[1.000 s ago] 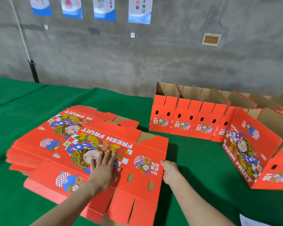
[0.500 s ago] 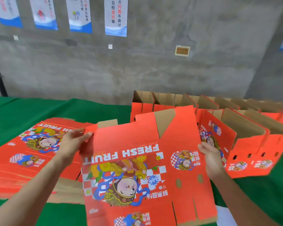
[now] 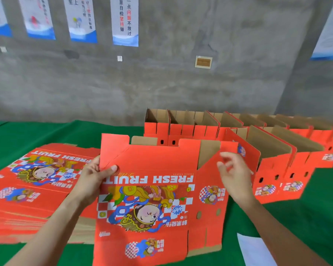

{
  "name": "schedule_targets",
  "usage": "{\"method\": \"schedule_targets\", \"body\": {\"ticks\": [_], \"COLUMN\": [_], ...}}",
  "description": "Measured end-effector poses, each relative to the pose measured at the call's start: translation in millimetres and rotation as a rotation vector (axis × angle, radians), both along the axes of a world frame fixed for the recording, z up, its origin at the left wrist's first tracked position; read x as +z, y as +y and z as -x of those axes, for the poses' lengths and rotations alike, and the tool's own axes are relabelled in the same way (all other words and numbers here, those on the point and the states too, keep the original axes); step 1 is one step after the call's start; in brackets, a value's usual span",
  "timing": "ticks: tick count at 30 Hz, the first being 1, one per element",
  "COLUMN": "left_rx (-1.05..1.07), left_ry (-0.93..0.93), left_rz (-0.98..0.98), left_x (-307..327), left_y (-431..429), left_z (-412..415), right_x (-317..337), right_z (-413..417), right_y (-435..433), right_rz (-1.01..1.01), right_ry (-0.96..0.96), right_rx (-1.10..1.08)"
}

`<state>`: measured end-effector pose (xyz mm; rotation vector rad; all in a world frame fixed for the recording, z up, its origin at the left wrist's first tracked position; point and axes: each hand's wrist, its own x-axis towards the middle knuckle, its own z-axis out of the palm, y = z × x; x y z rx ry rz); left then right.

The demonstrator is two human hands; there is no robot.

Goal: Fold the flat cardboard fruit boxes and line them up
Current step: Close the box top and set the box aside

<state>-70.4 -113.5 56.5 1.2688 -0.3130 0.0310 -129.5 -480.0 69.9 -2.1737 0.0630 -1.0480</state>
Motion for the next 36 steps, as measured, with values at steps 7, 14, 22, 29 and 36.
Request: {"method": "schedule_targets", "body": {"ticks": [7, 14, 22, 29, 36], "left_rx": [-0.001, -0.025, -0.030, 0.127, -0.004], "left_ry": [-0.062, -0.057, 0.000, -0.075, -0.182], "left_rz": [0.018, 0.000, -0.426, -0.543, -0.523], "left_x": [6, 15, 29, 39, 52], "left_y": [-2, 6, 22, 22, 2], "left_z": [18, 21, 3, -8, -1], "right_x": [26, 52, 58, 61, 52], "right_z": [-5, -5, 5, 22, 40], "right_y": [32, 38, 29, 24, 14], "right_rz": [0.056, 0.125, 0.154, 0.042, -0.056], "right_ry": [0.476, 0.696, 0.430, 0.272, 0.193], "right_rx": [0.268, 0.386, 0.290, 0.403, 0.428]}}
